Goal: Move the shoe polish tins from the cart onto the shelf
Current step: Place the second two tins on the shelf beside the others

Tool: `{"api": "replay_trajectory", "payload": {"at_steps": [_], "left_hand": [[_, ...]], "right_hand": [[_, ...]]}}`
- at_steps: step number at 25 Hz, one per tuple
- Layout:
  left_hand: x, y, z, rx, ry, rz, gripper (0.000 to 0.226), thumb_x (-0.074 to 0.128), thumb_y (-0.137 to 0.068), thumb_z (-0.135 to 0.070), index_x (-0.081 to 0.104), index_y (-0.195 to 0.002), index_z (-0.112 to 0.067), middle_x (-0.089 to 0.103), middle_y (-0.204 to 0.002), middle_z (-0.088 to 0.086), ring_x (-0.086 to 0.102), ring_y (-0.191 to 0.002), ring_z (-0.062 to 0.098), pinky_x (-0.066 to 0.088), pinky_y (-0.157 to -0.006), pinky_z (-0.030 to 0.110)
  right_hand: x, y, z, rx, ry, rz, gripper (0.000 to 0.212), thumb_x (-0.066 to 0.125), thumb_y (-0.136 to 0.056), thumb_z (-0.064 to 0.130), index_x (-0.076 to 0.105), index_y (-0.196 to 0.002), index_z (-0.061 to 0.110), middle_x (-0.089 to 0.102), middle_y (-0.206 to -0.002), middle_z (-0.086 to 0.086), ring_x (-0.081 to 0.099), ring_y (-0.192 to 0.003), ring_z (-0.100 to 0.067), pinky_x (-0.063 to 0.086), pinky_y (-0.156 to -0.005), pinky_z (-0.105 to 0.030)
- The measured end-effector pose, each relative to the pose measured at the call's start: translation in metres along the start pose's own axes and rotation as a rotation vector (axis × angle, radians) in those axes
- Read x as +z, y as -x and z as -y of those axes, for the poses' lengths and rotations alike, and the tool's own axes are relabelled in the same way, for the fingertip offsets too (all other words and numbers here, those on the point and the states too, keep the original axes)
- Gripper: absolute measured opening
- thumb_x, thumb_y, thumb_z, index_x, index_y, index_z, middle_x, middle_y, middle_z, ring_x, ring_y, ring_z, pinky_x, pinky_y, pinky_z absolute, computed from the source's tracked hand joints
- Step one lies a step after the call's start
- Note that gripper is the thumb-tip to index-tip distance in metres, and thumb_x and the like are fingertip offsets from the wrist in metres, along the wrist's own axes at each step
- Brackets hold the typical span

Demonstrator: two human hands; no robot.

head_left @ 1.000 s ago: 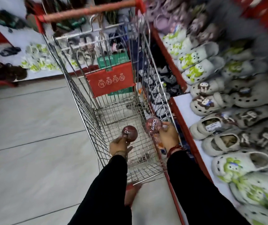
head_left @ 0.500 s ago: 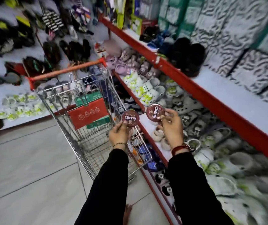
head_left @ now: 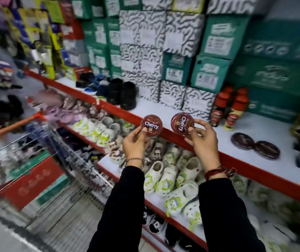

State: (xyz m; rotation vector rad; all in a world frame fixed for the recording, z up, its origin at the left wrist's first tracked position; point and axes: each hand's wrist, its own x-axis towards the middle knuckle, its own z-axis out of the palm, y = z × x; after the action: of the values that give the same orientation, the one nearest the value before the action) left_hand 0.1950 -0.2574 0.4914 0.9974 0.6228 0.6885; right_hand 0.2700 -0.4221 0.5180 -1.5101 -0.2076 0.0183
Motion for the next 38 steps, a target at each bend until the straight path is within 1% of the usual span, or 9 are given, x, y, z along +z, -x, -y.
{"api": "replay_trajectory", "payload": {"at_steps": [3, 11, 14, 19, 23, 29, 33, 35, 38], "left_hand": [[0.056, 0.015, 0.004, -0.016, -0.049, 0.149, 0.035, 0.067, -0.091, -0.009, 0.063, -0.123, 0.005, 0.069, -0.085, 0.006, 0.063, -0.066, 0.015, 0.057, -0.054, 0.015], [0.160, 0.035, 0.039, 0.032, -0.553, 0.511, 0.026, 0.075, -0.085, -0.020, 0.075, -0.104, -0.003, 0.076, -0.104, 0.020, 0.075, -0.093, 0.036, 0.060, -0.090, 0.046], [0.184, 0.034, 0.049, -0.011, -0.751, 0.575, 0.030, 0.078, -0.081, -0.025, 0.077, -0.104, -0.005, 0.077, -0.106, 0.023, 0.074, -0.101, 0.036, 0.058, -0.095, 0.047], [0.202, 0.037, 0.050, -0.053, -0.971, 0.677, 0.021, 0.082, -0.076, -0.030, 0.078, -0.085, -0.011, 0.079, -0.096, 0.018, 0.077, -0.093, 0.032, 0.061, -0.091, 0.043], [0.211, 0.041, 0.046, -0.079, -1.082, 0.789, 0.027, 0.083, -0.076, -0.026, 0.079, -0.095, -0.007, 0.077, -0.105, 0.019, 0.074, -0.102, 0.033, 0.058, -0.097, 0.043], [0.216, 0.046, 0.049, -0.084, -1.186, 0.876, 0.038, 0.079, -0.080, -0.026, 0.075, -0.108, 0.000, 0.076, -0.107, 0.021, 0.075, -0.101, 0.031, 0.058, -0.097, 0.042], [0.214, 0.045, 0.050, -0.035, -1.288, 0.875, 0.045, 0.080, -0.077, -0.030, 0.073, -0.112, -0.003, 0.075, -0.113, 0.017, 0.072, -0.109, 0.031, 0.057, -0.099, 0.041], [0.214, 0.045, 0.049, -0.011, -1.276, 0.860, 0.046, 0.081, -0.076, -0.029, 0.072, -0.113, -0.002, 0.075, -0.113, 0.016, 0.071, -0.109, 0.031, 0.057, -0.099, 0.040], [0.214, 0.050, 0.047, 0.169, -1.195, 0.883, 0.050, 0.073, -0.084, -0.020, 0.062, -0.132, -0.009, 0.065, -0.134, 0.009, 0.062, -0.125, 0.026, 0.047, -0.111, 0.034]], "right_hand": [[-0.056, -0.004, 0.017, -0.010, 0.032, -0.125, 0.029, 0.055, -0.096, 0.002, 0.057, -0.123, 0.013, 0.068, -0.115, -0.022, 0.069, -0.084, -0.019, 0.058, -0.075, -0.032], [-0.185, 0.001, 0.038, 0.089, 0.393, -0.406, 0.026, 0.057, -0.095, 0.012, 0.063, -0.121, 0.014, 0.072, -0.108, -0.017, 0.069, -0.095, -0.027, 0.060, -0.086, -0.050], [-0.215, 0.002, 0.037, 0.196, 0.561, -0.420, 0.028, 0.060, -0.092, 0.016, 0.068, -0.119, 0.012, 0.070, -0.104, -0.015, 0.064, -0.090, -0.026, 0.055, -0.083, -0.036], [-0.236, 0.003, 0.032, 0.290, 0.731, -0.372, 0.022, 0.063, -0.090, 0.015, 0.077, -0.106, 0.009, 0.068, -0.130, -0.012, 0.061, -0.123, -0.027, 0.047, -0.105, -0.034], [-0.234, -0.002, 0.030, 0.358, 0.738, -0.380, 0.018, 0.065, -0.089, 0.009, 0.080, -0.100, 0.006, 0.076, -0.103, -0.012, 0.064, -0.073, -0.020, 0.055, -0.075, -0.029], [-0.227, -0.001, 0.033, 0.402, 0.683, -0.415, 0.022, 0.069, -0.084, -0.001, 0.074, -0.070, 0.015, 0.071, -0.084, -0.007, 0.065, -0.059, -0.015, 0.052, -0.042, -0.013], [-0.226, 0.002, 0.034, 0.367, 0.708, -0.372, 0.025, 0.067, -0.083, -0.003, 0.077, -0.075, 0.019, 0.071, -0.074, 0.001, 0.065, -0.063, -0.013, 0.058, -0.064, -0.022], [-0.224, 0.002, 0.032, 0.301, 0.777, -0.317, 0.026, 0.065, -0.084, -0.002, 0.077, -0.104, 0.010, 0.076, -0.095, -0.005, 0.071, -0.091, -0.018, 0.055, -0.090, -0.029], [-0.216, -0.002, 0.034, 0.161, 0.942, -0.217, 0.046, 0.055, -0.091, 0.001, 0.061, -0.135, 0.013, 0.066, -0.133, -0.006, 0.062, -0.124, -0.023, 0.046, -0.106, -0.029]]}}
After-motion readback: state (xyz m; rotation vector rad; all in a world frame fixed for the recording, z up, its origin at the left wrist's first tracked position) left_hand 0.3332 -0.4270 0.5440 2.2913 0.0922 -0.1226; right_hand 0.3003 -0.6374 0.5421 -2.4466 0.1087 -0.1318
